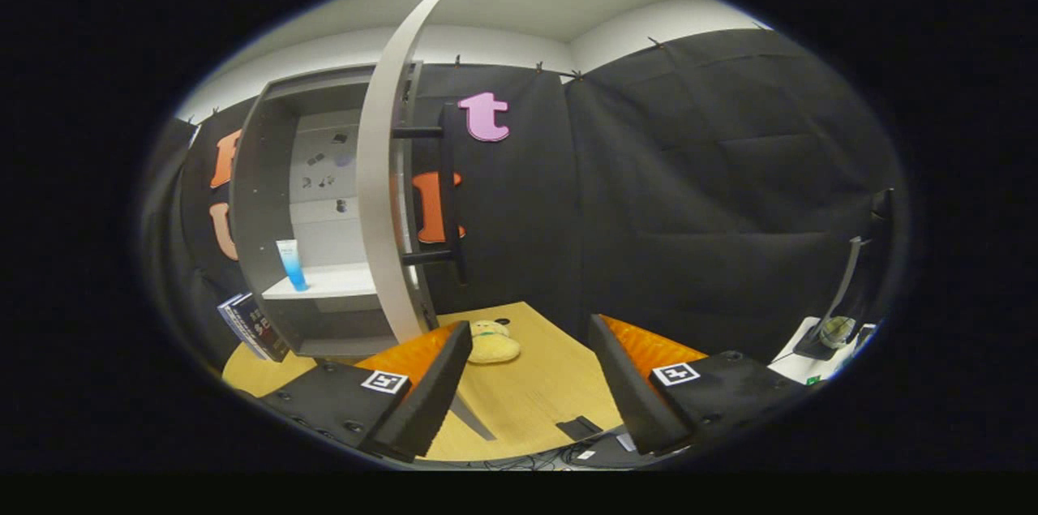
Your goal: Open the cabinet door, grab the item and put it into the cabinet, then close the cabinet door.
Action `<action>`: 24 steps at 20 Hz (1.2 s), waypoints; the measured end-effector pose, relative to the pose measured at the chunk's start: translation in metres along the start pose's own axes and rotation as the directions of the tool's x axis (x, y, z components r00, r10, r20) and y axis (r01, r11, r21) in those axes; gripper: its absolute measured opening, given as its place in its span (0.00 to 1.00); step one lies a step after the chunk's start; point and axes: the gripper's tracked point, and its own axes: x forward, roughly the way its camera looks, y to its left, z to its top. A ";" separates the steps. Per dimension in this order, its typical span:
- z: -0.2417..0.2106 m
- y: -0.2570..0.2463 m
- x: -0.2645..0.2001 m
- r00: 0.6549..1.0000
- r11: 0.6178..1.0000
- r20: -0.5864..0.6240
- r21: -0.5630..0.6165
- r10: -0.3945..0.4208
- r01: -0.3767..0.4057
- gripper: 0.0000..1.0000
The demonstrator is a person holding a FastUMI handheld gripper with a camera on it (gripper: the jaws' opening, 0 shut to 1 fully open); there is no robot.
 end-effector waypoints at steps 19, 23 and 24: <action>-0.044 0.308 0.012 0.911 0.914 -0.080 0.028 0.405 -0.404 0.95; -0.049 0.369 0.053 0.901 0.906 -0.095 0.009 0.422 -0.424 0.95; -0.050 0.379 0.061 0.903 0.908 -0.099 0.005 0.417 -0.419 0.95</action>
